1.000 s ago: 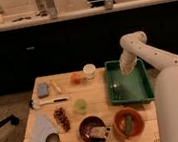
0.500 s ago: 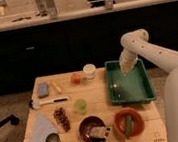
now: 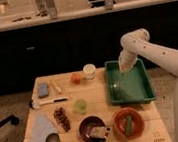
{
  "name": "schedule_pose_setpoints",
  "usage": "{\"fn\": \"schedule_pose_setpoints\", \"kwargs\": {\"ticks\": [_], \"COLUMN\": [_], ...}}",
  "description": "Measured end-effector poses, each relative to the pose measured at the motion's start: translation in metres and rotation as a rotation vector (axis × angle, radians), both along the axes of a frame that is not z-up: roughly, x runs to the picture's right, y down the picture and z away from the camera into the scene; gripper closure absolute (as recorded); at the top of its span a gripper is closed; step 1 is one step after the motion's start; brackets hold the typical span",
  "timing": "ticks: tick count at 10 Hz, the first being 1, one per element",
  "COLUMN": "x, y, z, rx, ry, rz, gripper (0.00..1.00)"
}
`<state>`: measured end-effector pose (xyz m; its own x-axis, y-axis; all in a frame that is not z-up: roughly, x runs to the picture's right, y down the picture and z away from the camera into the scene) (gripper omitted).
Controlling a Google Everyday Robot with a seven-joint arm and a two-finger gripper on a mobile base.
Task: Place fork in table surface
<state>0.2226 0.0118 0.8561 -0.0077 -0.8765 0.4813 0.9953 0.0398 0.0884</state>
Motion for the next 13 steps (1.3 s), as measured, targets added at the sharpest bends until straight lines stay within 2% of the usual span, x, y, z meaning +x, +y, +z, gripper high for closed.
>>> {"fn": "schedule_pose_setpoints", "kwargs": {"ticks": [7, 10, 13], "x": [-0.022, -0.032, -0.032], "y": [0.0, 0.004, 0.004], "z": [-0.031, -0.043, -0.043], "rx": [0.054, 0.055, 0.057], "ry": [-0.035, -0.045, -0.045], "rz": [-0.053, -0.085, -0.087], "gripper": [1.0, 1.0, 1.0]}}
